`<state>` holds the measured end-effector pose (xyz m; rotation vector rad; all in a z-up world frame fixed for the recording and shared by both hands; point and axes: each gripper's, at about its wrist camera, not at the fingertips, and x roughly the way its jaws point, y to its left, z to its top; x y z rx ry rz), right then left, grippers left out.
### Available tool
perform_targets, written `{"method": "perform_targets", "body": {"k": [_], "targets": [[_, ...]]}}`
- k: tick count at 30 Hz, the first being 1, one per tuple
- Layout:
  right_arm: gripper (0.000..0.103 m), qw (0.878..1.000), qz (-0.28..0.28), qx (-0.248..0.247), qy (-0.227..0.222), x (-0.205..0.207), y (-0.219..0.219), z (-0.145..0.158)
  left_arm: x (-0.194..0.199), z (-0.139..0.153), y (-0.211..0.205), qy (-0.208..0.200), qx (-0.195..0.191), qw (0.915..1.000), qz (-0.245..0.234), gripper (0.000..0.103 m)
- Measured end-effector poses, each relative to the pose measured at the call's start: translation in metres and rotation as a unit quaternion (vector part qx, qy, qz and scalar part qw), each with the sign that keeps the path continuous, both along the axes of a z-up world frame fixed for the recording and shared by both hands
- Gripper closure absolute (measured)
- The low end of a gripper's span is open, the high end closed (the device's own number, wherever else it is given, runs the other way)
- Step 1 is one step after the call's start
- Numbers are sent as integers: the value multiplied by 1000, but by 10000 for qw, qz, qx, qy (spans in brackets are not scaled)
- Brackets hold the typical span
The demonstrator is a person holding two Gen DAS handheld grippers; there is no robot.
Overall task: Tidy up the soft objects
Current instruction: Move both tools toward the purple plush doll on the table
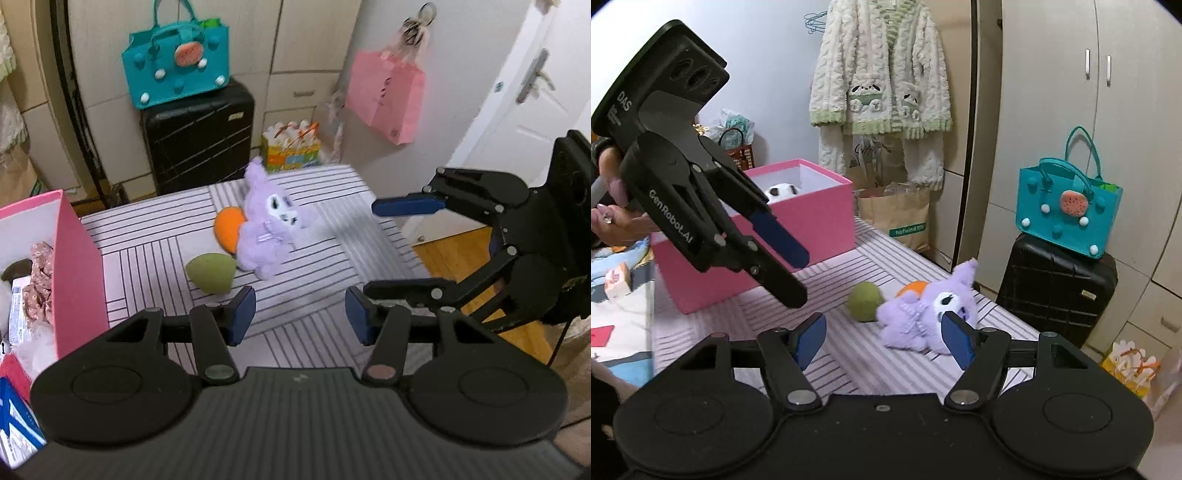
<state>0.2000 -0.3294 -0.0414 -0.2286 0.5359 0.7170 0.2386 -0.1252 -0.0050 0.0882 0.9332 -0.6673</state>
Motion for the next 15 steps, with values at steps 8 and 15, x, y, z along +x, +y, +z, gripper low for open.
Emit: {"method": "perform_targets", "body": {"k": [8,15], "targets": [[29,9992,-48,-147,-356,43,0,-36,39,-25,-15,226,396,9989,89,61],[28,9998,164,24,-74,78,-8,-53,65,-41,-21,353,266,9988,223,63]]}}
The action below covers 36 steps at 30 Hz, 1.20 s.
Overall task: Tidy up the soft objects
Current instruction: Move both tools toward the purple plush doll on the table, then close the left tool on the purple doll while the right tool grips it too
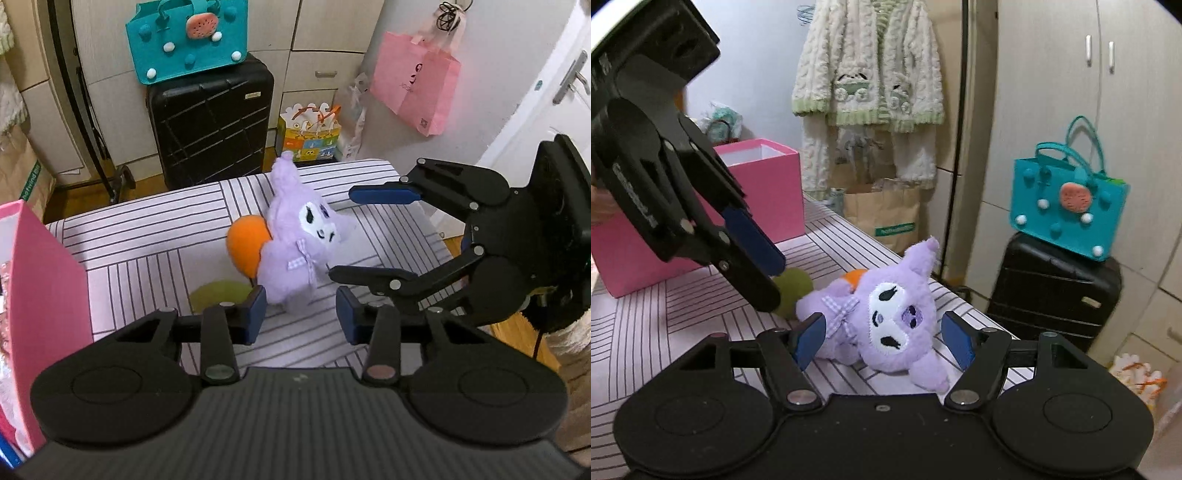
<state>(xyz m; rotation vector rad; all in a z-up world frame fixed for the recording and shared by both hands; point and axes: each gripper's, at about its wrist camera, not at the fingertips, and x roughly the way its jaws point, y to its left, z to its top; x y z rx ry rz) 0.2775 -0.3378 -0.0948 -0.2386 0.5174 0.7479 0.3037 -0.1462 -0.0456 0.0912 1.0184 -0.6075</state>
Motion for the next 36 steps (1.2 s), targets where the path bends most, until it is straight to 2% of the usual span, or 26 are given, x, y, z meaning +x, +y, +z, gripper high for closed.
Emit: {"method": "perform_targets", "body": {"k": [2,5,10,20,28,33,36], "targets": [[15,9998,141,8,128,6,-1,-5,6,-4,-2,23,8,10000,34,64],[14,9989,403,-48,236,12,-1,-12,12,-11,-4,16,51,10000,77,65],[14,9980,475,-259,341,19,3,-23,22,-18,-6,2,33,9999,117,65],[13,9958,672,-290,542,25,11,-33,30,-29,-12,-52,-8,9999,146,65],[23,9966,487,-241,623,15,13,-31,29,-32,-16,27,-39,10000,47,64],[32,9960,255,43,857,4,6,-28,28,-32,-19,84,-13,10000,8,61],[41,9936,69,292,1091,-1,1,-26,24,-33,-20,150,3,9999,-45,62]]}}
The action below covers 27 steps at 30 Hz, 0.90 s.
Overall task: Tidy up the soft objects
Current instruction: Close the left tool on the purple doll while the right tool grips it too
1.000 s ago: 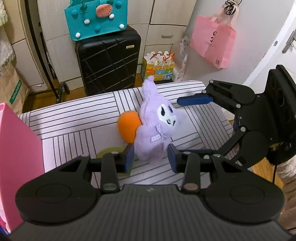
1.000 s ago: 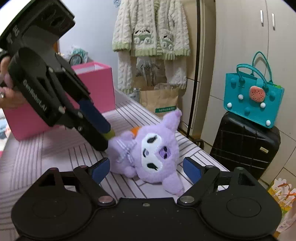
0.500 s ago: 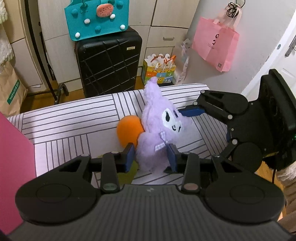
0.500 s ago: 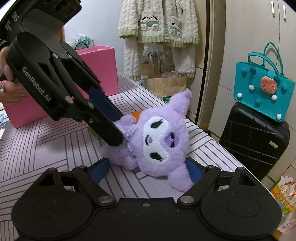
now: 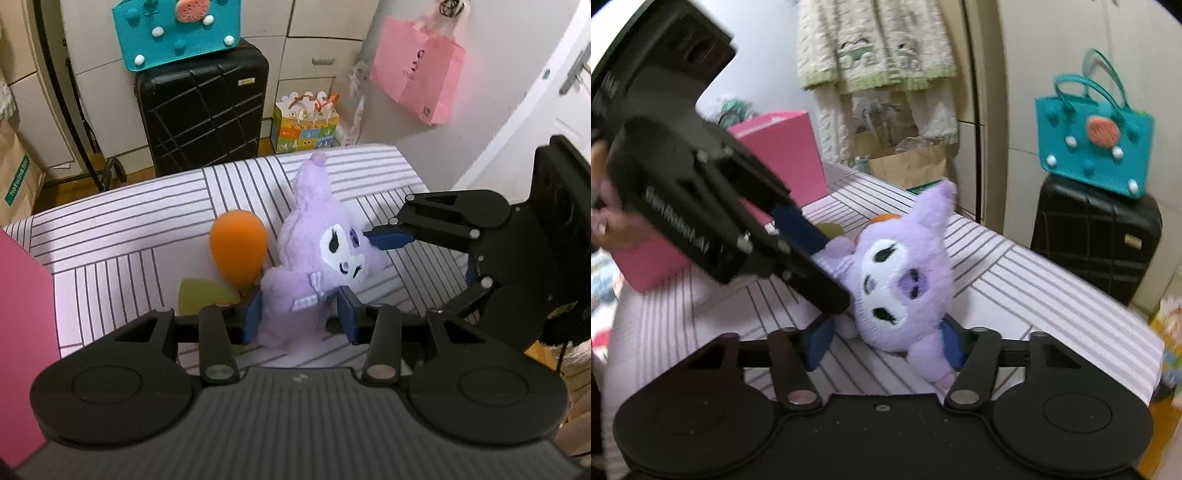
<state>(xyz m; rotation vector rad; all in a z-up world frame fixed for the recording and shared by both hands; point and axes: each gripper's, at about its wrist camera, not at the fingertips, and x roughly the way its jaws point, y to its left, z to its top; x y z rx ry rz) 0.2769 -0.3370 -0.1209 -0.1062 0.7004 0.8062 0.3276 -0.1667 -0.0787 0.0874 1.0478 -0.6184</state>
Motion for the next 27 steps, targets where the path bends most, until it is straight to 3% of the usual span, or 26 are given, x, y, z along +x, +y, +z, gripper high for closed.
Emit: {"method": "perform_targets", "body": {"k": [5,19,27], "targets": [[55,9992,-326,125,210,-12,-5,2,-11,2,-3,56,76,9999,-94,64],[55,9901,-638,312,1213,-59,-2,24,-61,23,1,311,165,9989,-305,65],[55,9873,-489,208,1497,-98,9,45,-100,38,16,485,59,9980,-406,65]]}}
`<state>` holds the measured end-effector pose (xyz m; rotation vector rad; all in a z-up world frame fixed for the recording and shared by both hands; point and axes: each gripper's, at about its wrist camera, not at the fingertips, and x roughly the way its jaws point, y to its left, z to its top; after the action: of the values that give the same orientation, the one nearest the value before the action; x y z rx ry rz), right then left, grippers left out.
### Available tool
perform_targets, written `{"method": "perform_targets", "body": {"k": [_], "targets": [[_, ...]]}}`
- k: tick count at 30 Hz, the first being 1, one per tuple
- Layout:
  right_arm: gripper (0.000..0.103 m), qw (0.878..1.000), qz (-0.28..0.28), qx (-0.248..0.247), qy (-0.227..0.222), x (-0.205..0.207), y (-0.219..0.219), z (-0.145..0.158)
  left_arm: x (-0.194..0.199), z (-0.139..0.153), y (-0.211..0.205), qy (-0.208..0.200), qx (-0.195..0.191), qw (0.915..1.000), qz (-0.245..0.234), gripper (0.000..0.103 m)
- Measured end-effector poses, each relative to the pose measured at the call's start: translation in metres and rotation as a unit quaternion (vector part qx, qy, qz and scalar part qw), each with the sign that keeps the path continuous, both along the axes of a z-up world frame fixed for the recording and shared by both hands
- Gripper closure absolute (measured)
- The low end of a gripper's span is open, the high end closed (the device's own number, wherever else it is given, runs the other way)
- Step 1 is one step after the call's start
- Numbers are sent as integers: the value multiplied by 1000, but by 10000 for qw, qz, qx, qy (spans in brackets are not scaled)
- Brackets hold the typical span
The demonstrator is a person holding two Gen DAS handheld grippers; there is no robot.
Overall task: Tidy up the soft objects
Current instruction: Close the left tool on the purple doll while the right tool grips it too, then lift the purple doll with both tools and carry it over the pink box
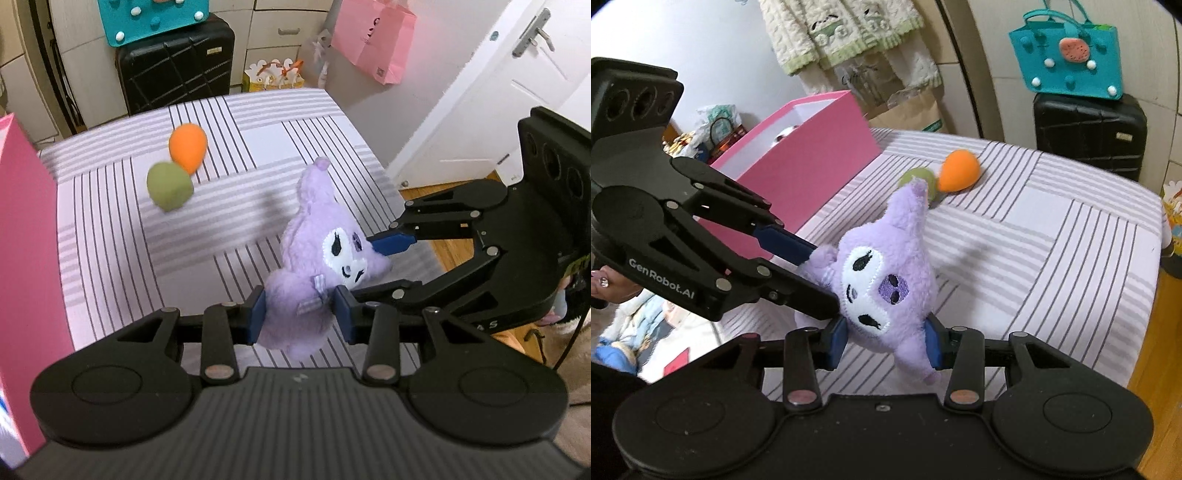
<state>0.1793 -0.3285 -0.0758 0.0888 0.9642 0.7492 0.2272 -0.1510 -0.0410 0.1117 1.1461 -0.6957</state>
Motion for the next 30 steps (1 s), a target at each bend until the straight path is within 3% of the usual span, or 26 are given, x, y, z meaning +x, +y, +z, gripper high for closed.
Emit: {"method": "perform_targets", "body": {"k": [9,17,25,30], "targets": [[55,9995,303,-73,56,-42,29,32,-53,24,32,196,-124,9997,-3,65],[56,9973,695,-219,-39,-68,67,59,-94,46,70,82,-307,9992,226,65],[56,9909,1129,-437,-584,-84,116,95,-128,71,121,-433,-493,9966,504,65],[56,9870,1307,-329,-880,-76,143,118,-141,88,155,-846,-674,9903,877,65]]}}
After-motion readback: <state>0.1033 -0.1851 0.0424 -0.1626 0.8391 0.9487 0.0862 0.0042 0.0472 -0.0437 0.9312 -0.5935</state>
